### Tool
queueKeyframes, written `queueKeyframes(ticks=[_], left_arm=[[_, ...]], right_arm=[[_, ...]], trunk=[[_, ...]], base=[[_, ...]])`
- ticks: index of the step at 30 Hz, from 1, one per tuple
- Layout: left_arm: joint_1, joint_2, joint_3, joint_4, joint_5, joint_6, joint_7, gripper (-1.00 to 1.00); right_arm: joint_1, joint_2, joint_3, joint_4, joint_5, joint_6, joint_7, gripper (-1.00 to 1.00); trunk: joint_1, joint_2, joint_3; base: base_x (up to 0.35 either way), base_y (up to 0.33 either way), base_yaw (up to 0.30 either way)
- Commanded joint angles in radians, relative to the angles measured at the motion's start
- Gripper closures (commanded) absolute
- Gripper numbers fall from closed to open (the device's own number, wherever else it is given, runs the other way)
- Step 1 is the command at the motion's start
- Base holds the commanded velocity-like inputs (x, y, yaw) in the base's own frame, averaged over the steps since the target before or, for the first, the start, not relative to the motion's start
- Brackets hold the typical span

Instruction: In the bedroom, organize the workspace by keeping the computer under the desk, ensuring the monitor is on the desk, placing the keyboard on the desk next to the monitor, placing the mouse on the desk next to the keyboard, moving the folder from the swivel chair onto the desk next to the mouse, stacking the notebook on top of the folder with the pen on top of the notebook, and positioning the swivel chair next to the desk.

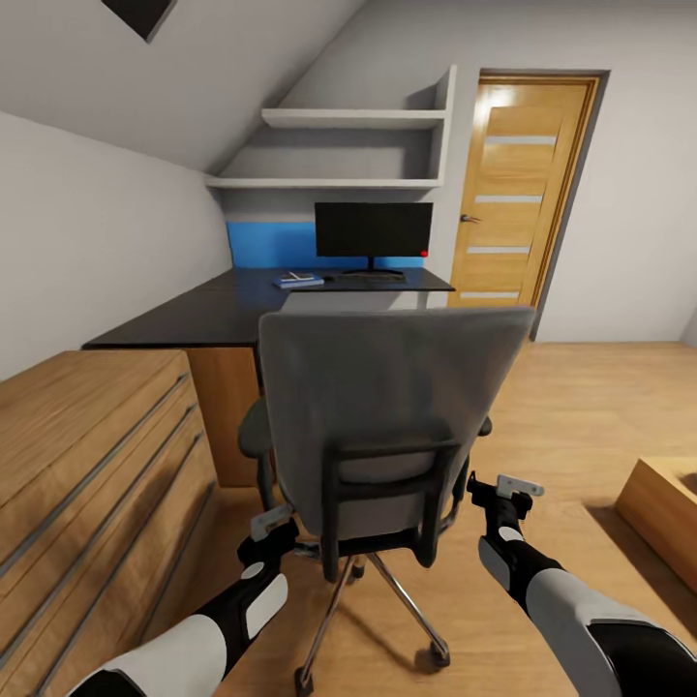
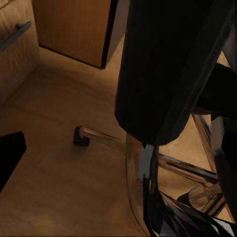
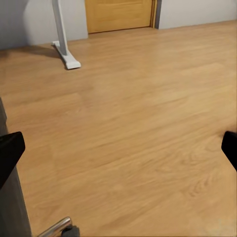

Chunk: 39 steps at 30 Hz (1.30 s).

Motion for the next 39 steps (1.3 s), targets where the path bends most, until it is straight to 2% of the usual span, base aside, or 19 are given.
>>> queueKeyframes(ticks=[1,18,21,23,26,39], left_arm=[[-0.001,0.000,-0.018,0.000,0.006,-0.003,0.002,-1.00],[-0.002,-0.001,-0.026,0.000,0.006,0.002,0.002,-1.00],[-0.001,-0.002,-0.063,0.000,0.007,0.005,0.002,-1.00],[-0.001,-0.003,-0.116,0.000,0.008,0.006,0.002,-1.00],[-0.001,-0.003,-0.149,0.000,0.009,0.007,0.002,-1.00],[-0.001,-0.003,-0.157,0.000,0.009,0.007,0.002,-1.00]], right_arm=[[0.000,0.000,0.001,0.001,-0.008,-0.005,0.004,-1.00],[0.000,0.003,0.005,0.007,-0.008,-0.006,0.006,-1.00],[0.000,0.004,0.005,0.007,-0.008,-0.006,0.006,-1.00],[0.000,0.004,0.005,0.007,-0.008,-0.007,0.006,-1.00],[0.000,0.004,0.005,0.007,-0.008,-0.007,0.007,-1.00],[0.000,0.004,0.005,0.007,-0.007,-0.007,0.027,-1.00]], trunk=[[0.000,0.000,-0.001],[0.000,0.000,-0.001],[0.000,0.000,-0.001],[0.000,0.000,-0.001],[0.000,0.000,-0.001],[0.000,0.000,-0.001]], base=[[0.305,-0.189,0.000],[0.305,-0.188,0.000],[0.307,-0.150,0.000],[0.314,-0.114,0.000],[0.317,-0.075,0.000],[0.321,-0.006,0.000]])
